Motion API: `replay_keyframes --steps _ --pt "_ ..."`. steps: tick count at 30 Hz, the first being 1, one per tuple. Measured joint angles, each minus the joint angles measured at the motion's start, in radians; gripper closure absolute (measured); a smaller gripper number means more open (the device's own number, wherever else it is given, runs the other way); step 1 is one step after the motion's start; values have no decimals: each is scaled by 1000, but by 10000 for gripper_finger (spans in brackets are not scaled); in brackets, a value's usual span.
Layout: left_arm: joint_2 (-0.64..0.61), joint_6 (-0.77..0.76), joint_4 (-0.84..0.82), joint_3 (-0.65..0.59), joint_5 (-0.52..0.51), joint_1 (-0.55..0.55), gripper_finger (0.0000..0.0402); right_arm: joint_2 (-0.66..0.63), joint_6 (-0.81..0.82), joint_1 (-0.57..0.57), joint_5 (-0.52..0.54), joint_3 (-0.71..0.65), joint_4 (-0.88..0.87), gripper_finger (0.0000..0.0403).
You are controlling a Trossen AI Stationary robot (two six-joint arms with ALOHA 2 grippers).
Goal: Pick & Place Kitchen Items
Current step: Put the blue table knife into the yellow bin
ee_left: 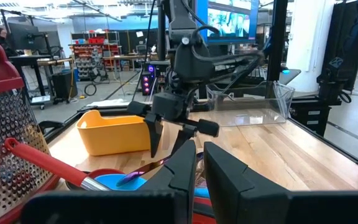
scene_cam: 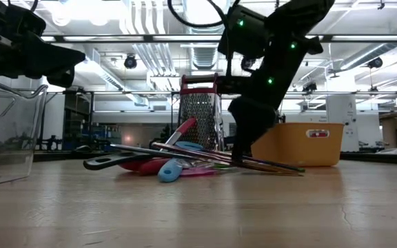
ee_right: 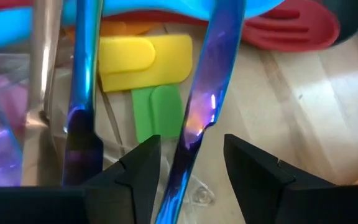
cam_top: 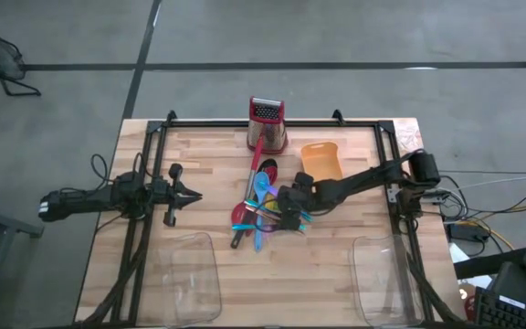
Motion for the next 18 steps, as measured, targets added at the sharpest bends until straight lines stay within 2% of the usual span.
replay_keyframes --steps 10,18 --pt "0 0 2 0 0 0 362 15 -9 0 16 -10 27 194" --pt "0 0 3 0 0 0 362 64 -20 0 21 -1 41 200"
